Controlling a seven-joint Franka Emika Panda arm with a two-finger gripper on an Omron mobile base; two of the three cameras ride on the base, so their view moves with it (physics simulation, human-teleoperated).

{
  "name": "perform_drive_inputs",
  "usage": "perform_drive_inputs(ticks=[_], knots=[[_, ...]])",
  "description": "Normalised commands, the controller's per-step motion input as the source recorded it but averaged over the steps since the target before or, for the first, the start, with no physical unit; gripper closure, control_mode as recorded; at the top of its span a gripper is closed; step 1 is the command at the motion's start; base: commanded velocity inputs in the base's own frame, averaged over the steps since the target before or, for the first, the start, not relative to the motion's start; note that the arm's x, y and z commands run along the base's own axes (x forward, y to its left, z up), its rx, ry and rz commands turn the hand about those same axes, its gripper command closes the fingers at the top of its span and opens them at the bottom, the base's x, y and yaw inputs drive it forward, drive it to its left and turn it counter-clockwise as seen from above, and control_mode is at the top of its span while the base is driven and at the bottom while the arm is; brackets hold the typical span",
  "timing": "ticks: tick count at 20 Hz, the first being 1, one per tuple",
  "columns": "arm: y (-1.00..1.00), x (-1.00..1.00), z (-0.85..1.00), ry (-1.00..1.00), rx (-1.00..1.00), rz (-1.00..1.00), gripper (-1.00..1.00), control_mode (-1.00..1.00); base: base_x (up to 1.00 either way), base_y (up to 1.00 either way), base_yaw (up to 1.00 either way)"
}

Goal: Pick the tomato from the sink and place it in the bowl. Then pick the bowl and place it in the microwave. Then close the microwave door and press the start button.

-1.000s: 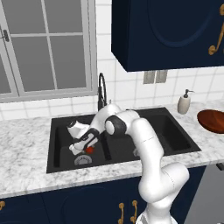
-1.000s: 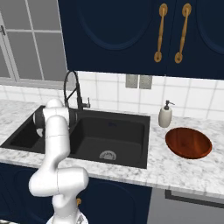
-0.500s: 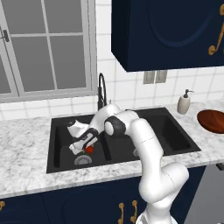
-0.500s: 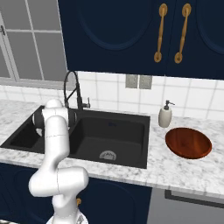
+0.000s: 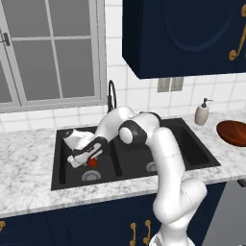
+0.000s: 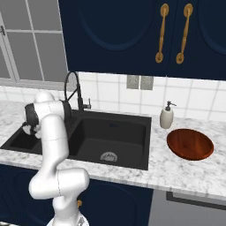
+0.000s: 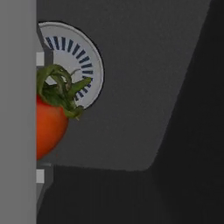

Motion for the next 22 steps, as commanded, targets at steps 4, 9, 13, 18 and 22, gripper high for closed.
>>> perform_drive_inputs(ticks=[4, 9, 13, 18, 22], knots=[[-0.14, -0.59, 0.94, -0.04, 0.06, -0.21, 1.00, -1.00, 0.00, 0.00, 0.00], [-0.49, -0.74, 0.83, 0.00, 0.11, -0.26, 1.00, -1.00, 0.00, 0.00, 0.00], [-0.93, -0.86, 0.29, -0.02, 0.08, -0.21, 1.00, -1.00, 0.00, 0.00, 0.00], [-1.00, -0.58, 0.01, 0.00, 0.20, -0.22, 1.00, -1.00, 0.00, 0.00, 0.00], [-1.00, -0.08, 0.26, 0.01, 0.20, -0.21, 1.00, -1.00, 0.00, 0.00, 0.00]])
